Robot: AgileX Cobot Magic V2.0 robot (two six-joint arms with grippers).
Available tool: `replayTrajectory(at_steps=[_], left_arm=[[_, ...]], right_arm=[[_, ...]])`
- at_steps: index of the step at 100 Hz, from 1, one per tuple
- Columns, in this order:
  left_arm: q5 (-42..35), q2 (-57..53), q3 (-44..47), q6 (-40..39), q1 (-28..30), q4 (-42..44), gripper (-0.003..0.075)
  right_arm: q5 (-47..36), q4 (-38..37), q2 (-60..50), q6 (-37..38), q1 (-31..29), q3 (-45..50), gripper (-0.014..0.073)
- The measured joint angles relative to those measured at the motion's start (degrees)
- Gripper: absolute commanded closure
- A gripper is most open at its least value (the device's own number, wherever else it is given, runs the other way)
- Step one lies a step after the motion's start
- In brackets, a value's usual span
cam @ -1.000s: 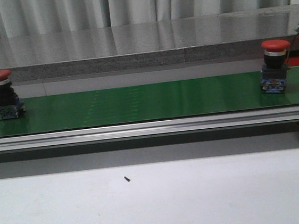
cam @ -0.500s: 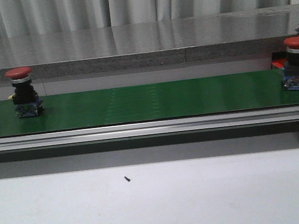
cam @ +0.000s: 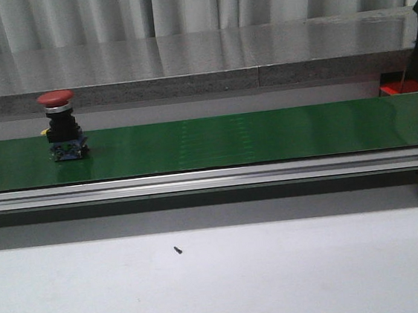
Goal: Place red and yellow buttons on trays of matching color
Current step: 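Grasp the first red button at the conveyor end with the right gripper, then lower the red button into the red tray and open the right gripper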
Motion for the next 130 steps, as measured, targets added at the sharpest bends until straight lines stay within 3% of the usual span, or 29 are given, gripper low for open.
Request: replayTrajectory(at_steps=[8,15,34,77,130], left_arm=[[0.0,0.0,0.0,0.0,0.0,0.0,0.0740],[0.0,0.0,0.0,0.1,0.0,0.0,0.0740],[0.0,0.0,0.0,0.1,0.0,0.0,0.0740],[0.0,0.0,0.0,0.1,0.0,0.0,0.0740],[0.0,0.0,0.0,0.1,0.0,0.0,0.0740]], right_arm=[[0.0,-0.4,0.9,0.0,0.0,-0.1,0.0343],[0.3,-0.7,1.1,0.0,0.0,-0.5,0.0397],[2.8,-1.2,1.4,0.0,-0.4,-4.8,0.0396],[6.8,-2.0,11.8,0.0,-11.1,-23.2,0.0396],[7.0,-2.2,25.8,0.0,-11.5,-26.4,0.0396]])
